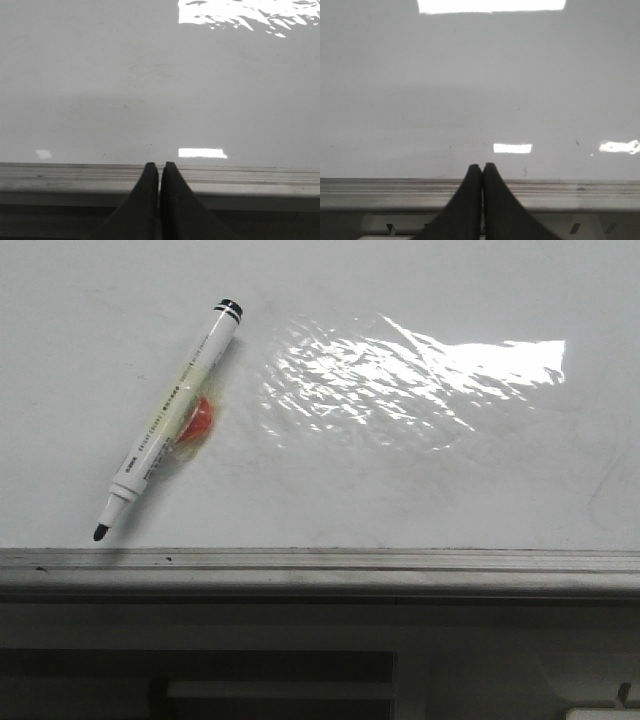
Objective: Write number 9 on whiteboard
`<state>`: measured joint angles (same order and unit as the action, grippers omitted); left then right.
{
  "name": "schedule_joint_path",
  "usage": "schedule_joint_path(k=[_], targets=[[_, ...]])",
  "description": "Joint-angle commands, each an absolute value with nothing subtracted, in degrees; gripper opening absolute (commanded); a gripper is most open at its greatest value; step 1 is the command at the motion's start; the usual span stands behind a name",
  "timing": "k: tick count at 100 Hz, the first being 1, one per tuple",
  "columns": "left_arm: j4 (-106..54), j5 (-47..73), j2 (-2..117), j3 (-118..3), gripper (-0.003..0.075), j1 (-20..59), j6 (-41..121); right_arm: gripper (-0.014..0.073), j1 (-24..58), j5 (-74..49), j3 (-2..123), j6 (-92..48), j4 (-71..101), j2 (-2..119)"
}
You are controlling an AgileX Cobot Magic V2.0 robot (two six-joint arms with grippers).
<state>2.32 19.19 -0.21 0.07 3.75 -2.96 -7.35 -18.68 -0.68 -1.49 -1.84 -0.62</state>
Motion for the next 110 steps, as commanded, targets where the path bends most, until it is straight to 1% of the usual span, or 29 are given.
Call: schedule_joint_path(k=[1, 29, 48, 89, 110], targets=[[2.3, 16.0, -1.9, 1.2, -0.0020, 3.9, -3.1, -0.0061, -7.4, -18.2, -2.3, -1.9, -2.0, -1.5], [2.3, 16.0, -1.9, 1.2, -0.0020, 3.9, -3.1, -0.0061, -7.4, -18.2, -2.3, -1.9, -2.0, -1.5], [2.3, 11.3, -1.9, 1.2, -0.0020, 3.9, -3.1, -0.0061, -7.4, -18.2, -2.3, -1.9, -2.0, -1.5], [4.8, 11.6, -1.9, 1.2, -0.0020, 3.9, -3.1, -0.0061, -7.4, -17.8, -2.3, -1.9, -4.6, -1.5], [4.7, 6.9, -1.8, 1.2, -0.0020, 3.9, -3.7, -0.0061, -7.4, -17.4, -2.3, -1.9, -4.6, -1.5]])
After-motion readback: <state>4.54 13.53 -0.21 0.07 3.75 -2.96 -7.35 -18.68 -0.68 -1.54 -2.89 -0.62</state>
